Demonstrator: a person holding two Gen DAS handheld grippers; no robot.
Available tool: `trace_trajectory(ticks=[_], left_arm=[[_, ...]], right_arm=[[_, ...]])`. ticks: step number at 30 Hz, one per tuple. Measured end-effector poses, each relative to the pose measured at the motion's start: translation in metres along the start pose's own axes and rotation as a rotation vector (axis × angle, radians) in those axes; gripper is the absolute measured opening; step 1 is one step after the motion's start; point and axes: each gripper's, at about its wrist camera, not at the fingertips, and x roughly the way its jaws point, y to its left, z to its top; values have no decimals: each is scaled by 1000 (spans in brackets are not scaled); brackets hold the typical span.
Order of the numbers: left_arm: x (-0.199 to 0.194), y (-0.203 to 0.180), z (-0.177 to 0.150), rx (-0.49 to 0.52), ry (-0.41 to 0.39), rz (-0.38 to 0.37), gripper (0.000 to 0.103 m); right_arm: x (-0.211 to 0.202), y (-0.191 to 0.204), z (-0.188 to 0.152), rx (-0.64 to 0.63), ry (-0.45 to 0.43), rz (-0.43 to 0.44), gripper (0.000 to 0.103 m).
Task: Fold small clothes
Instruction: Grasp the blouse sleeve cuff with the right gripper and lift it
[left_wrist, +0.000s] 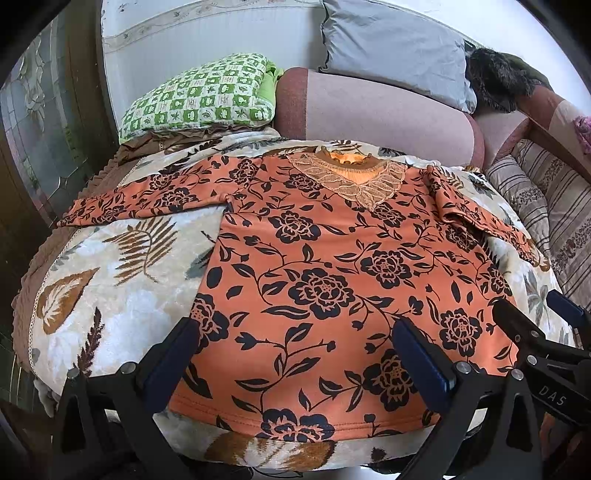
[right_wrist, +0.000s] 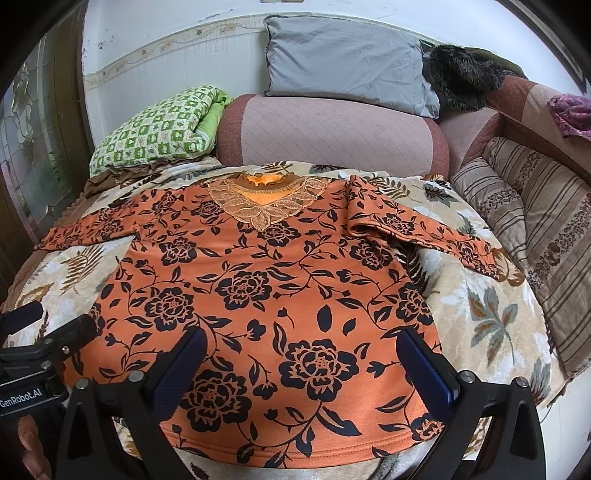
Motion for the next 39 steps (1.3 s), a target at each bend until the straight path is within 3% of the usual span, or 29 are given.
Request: trace_trajectory(ticks=[12,17,23,30,34,36,39], left_arm=[[2,2,0,-4,4,-2,103],[12,8,0,-31,17,-4,103],[27,10,-1,-25,40,10,103],[52,13,-5,-28,75,27,103],[67,15,-6,-36,97,41,103],[75,14,-7,-41,108,46,103],[85,13,-6,-51,121,55,103]], right_arm=[[1,-2,-1,5,-6,-3,103],[9,-32,8,91,6,9,103],[41,-142,18,444,34,87,103],[119,-310,5,953,75,230,103],[157,-362,-4,1149,69,319,103],[172,-380,-6,1230,25,388,103],[190,-396,-2,1269,-3,430,103]])
